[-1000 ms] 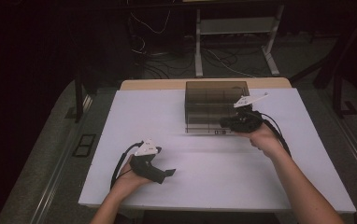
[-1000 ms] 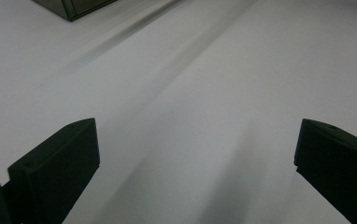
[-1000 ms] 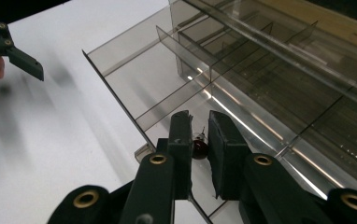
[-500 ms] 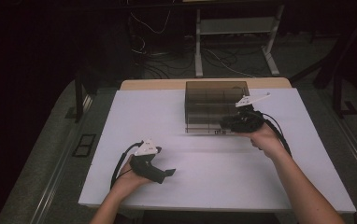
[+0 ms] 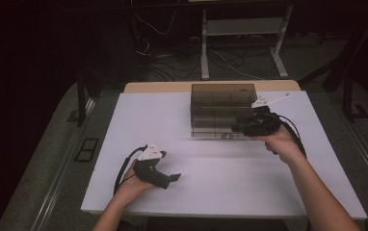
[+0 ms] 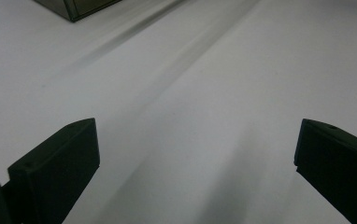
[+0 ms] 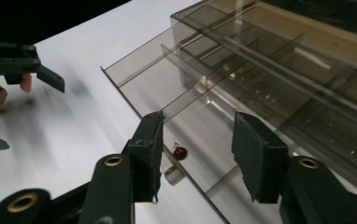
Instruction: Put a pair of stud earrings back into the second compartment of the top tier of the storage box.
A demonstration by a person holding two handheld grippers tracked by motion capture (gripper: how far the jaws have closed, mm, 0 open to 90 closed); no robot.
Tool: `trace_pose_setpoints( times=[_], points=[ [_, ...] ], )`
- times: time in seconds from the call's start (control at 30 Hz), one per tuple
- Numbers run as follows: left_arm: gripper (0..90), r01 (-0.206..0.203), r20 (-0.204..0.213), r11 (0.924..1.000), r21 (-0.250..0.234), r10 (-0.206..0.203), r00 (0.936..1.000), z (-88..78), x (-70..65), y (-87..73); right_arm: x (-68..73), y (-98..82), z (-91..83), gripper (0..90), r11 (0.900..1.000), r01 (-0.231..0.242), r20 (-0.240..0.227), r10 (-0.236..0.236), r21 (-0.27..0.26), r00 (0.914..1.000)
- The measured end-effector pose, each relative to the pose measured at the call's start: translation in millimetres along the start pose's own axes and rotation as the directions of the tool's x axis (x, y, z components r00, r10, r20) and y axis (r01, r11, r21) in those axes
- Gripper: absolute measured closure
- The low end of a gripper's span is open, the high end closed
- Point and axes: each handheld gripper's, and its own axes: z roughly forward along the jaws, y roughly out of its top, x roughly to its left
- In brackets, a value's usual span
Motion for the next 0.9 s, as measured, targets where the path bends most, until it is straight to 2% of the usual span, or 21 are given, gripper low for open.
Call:
trace_pose_setpoints(
  times=[0.17,0.27,0.4,0.6,0.8,0.9],
  points=[
    [0.0,0.004,-0.001,1.0000,-0.001,-0.004,1.0000,0.1,0.2,0.0,-6.7,-3.3,-8.7,48.0,1.000,-0.005,-0.009,0.005,0.012,0.9999],
    [0.0,0.005,-0.003,1.0000,-0.003,-0.005,1.0000,-0.1,0.2,0.1,-10.2,-6.0,-14.9,43.8,1.000,-0.011,-0.028,0.011,-0.005,0.9995],
    [0.0,0.002,-0.002,1.0000,0.000,-0.002,1.0000,-0.1,-0.3,0.0,-12.8,-9.6,-22.2,38.4,1.000,-0.012,-0.038,0.012,0.000,0.9992],
    [0.0,0.007,-0.002,1.0000,0.000,-0.007,1.0000,-0.4,-0.6,0.0,-14.1,-16.2,-32.3,29.6,1.000,-0.001,-0.010,0.001,0.001,1.0000],
    [0.0,0.006,-0.003,1.0000,-0.001,-0.006,1.0000,-0.7,-0.5,0.1,-18.2,-25.4,-40.6,28.4,1.000,0.002,0.011,-0.002,0.010,0.9999],
    [0.0,0.005,-0.006,1.0000,0.000,-0.005,1.0000,-0.6,-0.4,0.1,-20.4,-30.1,-46.1,30.6,1.000,-0.004,0.018,0.003,0.006,0.9998]
  ],
)
